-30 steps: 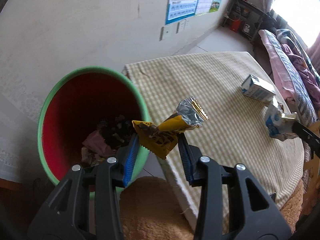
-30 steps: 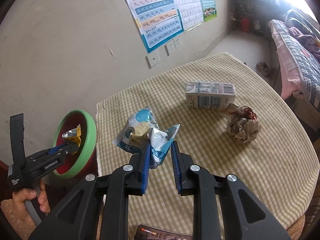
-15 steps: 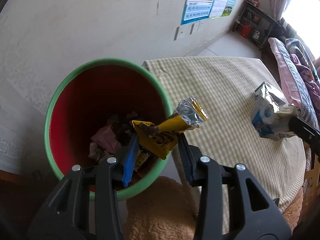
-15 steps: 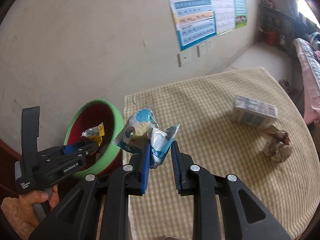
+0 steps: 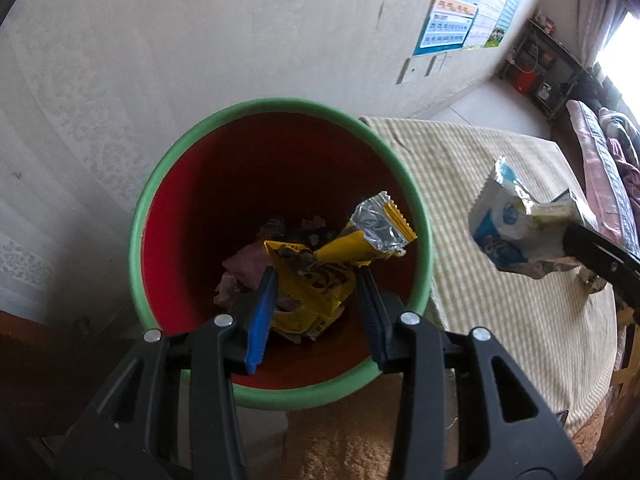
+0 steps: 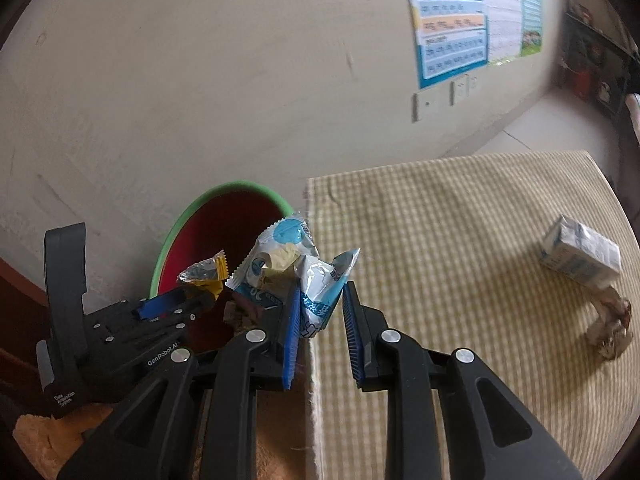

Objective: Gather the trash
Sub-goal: 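Carry the candy wrapper and blue-and-white wrapper over the bucket with both grippers, then open both grippers over the bucket to drop the wrappers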

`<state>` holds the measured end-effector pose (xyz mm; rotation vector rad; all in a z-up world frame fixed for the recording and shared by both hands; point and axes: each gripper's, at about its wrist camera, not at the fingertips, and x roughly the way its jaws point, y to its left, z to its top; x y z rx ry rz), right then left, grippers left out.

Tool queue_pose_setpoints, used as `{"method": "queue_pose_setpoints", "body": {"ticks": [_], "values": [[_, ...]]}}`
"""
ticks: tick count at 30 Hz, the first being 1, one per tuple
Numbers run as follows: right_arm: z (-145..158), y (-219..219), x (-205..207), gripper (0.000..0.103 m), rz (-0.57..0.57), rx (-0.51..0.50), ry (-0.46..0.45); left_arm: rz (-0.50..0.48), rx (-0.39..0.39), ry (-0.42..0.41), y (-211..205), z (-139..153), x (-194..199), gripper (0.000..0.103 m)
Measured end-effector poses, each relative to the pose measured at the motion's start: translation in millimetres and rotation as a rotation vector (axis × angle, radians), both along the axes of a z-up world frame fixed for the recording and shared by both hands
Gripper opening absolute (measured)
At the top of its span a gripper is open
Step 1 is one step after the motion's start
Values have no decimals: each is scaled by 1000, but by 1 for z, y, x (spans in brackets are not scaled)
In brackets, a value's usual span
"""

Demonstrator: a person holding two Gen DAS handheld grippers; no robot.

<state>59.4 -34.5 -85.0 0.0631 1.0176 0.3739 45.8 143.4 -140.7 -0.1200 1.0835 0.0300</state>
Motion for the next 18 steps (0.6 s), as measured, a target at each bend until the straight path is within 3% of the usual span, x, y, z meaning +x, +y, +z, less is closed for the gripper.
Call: {"method": "queue_pose_setpoints", "body": {"ticks": [18], "values": [[-2, 37, 20, 23, 88, -41, -3, 53, -3, 20, 14, -10, 6, 39]]}}
